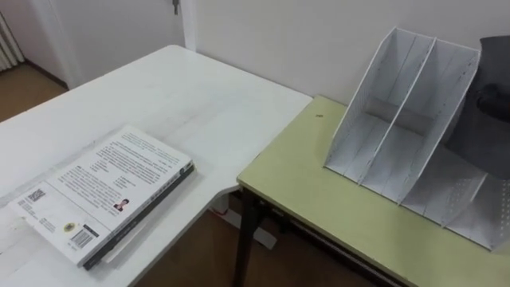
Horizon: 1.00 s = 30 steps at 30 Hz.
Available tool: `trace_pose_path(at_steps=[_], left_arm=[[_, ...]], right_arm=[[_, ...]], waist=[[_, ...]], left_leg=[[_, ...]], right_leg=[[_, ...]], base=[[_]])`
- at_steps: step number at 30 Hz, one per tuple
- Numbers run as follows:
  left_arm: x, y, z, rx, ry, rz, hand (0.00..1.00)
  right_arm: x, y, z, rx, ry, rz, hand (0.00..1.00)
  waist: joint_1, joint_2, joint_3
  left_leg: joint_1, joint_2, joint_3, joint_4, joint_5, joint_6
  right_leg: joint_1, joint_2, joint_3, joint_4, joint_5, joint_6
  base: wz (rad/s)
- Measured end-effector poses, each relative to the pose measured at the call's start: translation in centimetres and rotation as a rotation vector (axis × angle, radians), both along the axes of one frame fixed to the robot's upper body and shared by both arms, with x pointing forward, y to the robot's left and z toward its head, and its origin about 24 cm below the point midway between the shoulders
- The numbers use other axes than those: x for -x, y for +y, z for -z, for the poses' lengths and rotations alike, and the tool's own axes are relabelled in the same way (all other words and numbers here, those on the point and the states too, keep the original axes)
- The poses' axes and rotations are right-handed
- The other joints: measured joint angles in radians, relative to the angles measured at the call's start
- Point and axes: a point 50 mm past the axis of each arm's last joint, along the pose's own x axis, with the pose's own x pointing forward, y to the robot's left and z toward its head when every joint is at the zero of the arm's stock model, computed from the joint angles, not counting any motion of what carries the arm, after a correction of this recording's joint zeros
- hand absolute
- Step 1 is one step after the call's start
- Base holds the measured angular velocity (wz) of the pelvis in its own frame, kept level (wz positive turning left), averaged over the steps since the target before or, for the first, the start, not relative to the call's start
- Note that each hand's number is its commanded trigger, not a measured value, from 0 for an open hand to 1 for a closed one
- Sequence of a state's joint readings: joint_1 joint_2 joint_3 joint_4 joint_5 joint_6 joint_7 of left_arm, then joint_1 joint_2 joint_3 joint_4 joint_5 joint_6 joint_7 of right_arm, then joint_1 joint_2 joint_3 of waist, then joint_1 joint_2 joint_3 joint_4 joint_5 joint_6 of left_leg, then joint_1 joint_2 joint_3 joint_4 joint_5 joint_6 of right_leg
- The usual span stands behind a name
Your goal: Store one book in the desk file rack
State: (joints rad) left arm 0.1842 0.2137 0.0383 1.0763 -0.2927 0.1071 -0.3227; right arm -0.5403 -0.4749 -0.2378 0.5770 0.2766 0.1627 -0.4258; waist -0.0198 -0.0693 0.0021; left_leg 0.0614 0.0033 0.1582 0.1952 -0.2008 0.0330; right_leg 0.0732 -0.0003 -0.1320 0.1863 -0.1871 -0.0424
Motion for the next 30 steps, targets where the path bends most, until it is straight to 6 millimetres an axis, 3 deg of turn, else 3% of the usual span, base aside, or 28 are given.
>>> trace_pose_path(at_steps=[1, 2, 4, 18, 30], left_arm=[[0.01, -0.01, 0.01, 0.000, 0.004, -0.001, 0.00], [-0.01, -0.04, 0.01, 0.000, 0.009, -0.001, 0.00], [-0.17, -0.06, -0.04, -0.002, 0.007, 0.001, 0.00], [-0.05, -0.14, -0.01, -0.014, 0.033, -0.002, 0.00], [0.02, -0.07, -0.02, -0.018, 0.036, -0.003, 0.00]], right_arm=[[0.01, 0.00, 0.06, -0.025, -0.009, 0.005, 1.00], [0.01, 0.02, 0.14, -0.054, -0.018, 0.006, 0.63], [0.03, 0.03, 0.27, -0.099, -0.031, 0.010, 0.00], [0.06, 0.03, 0.40, -0.147, -0.044, 0.025, 0.00], [0.06, 0.06, 0.54, -0.161, -0.038, 0.024, 0.00]], waist=[[0.000, 0.002, -0.0007], [-0.001, 0.005, -0.0013], [-0.002, 0.011, -0.0021], [-0.002, 0.027, -0.0159], [-0.002, 0.021, -0.0134]], left_leg=[[0.000, 0.000, 0.000, 0.000, 0.000, 0.000], [0.000, 0.000, 0.000, 0.000, 0.000, 0.000], [0.000, 0.000, -0.001, 0.001, 0.000, 0.000], [0.003, -0.001, -0.001, 0.004, 0.001, 0.000], [0.015, -0.001, -0.007, 0.004, 0.001, -0.001]], right_leg=[[0.002, 0.000, 0.001, 0.000, 0.000, 0.000], [0.004, 0.001, -0.001, 0.000, 0.000, 0.000], [0.005, 0.001, -0.003, -0.001, 0.000, 0.000], [0.003, 0.002, -0.004, -0.002, 0.000, 0.000], [0.017, 0.000, -0.003, -0.013, 0.001, -0.001]], base=[[0.00], [0.00], [0.00], [0.00], [0.00]])
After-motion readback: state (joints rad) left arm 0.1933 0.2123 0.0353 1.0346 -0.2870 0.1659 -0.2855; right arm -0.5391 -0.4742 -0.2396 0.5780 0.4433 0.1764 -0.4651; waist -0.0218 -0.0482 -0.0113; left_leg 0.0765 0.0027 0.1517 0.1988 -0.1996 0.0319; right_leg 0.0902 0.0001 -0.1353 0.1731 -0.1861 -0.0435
